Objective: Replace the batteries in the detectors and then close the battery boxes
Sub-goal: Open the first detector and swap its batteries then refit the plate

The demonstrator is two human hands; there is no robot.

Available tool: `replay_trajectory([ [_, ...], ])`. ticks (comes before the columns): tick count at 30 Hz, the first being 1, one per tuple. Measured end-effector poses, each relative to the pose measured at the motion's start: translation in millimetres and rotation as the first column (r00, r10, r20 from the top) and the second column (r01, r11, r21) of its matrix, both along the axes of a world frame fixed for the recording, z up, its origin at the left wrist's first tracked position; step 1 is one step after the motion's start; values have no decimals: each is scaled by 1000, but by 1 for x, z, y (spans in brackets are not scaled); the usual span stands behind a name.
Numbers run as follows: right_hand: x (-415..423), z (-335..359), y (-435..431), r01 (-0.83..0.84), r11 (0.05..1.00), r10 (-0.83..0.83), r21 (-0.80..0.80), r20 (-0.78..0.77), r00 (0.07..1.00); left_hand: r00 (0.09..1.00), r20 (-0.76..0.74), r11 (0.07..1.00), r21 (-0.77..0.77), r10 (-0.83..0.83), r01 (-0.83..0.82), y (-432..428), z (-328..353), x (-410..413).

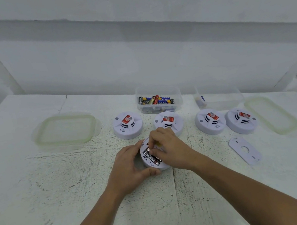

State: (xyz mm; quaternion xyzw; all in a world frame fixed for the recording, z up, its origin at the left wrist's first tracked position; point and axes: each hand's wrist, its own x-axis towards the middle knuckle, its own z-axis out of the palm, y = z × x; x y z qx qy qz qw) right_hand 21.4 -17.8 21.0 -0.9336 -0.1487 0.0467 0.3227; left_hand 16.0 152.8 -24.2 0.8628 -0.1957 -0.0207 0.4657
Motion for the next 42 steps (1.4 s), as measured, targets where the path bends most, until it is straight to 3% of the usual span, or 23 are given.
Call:
replay_trajectory([
  [12, 1, -4, 3, 123, 989, -120, 85, -34, 992, 999, -33, 999, 40, 16, -15, 2, -4, 2],
  [27, -24, 10, -24, 170, 970, -158, 174, -81, 984, 996, -88, 997, 79, 17, -10, 1, -1, 1],
  [34, -52, 15, -77, 347, 880, -313, 326, -151, 937, 998, -36, 988, 146, -47, 52, -25, 2, -13],
  [38, -64, 14, -124, 503, 840, -506, 202, -42, 861, 996, -39, 983, 163, -83, 88, -52, 4, -22],
  [42, -78, 0, -175, 604, 777, -597, -176, 95, 796, 990, -49, 974, 177, -132, 139, -78, 10, -30],
])
